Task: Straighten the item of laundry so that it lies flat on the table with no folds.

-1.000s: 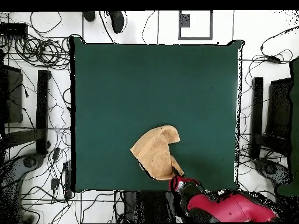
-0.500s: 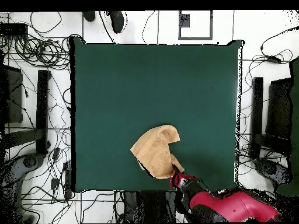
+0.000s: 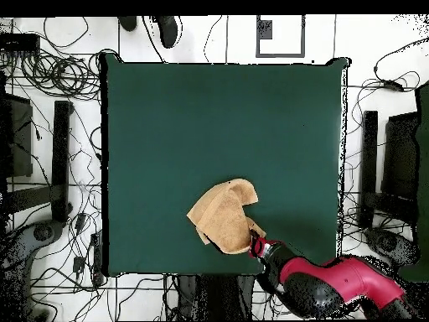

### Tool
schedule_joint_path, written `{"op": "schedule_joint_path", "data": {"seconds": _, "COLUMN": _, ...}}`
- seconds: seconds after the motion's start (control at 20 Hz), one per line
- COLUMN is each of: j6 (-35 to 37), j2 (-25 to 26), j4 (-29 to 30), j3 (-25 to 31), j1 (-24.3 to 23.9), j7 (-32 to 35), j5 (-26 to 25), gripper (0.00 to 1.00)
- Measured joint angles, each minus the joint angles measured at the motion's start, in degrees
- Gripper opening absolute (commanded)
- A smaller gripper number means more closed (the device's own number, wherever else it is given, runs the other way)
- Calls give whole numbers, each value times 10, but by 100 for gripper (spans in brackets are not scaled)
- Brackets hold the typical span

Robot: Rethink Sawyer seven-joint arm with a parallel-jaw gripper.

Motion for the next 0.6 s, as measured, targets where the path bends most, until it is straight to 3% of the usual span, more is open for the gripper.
{"op": "schedule_joint_path", "data": {"seconds": 0.2, "j6": 27, "j2": 27, "j4": -20, "j3": 16, "j1": -1, "j7": -72, "j5": 8, "gripper": 0}}
{"op": "schedule_joint_path", "data": {"seconds": 0.6, "j6": 40, "j2": 57, "j4": -48, "j3": 27, "j1": -1, "j7": -146, "j5": 30, "gripper": 0}}
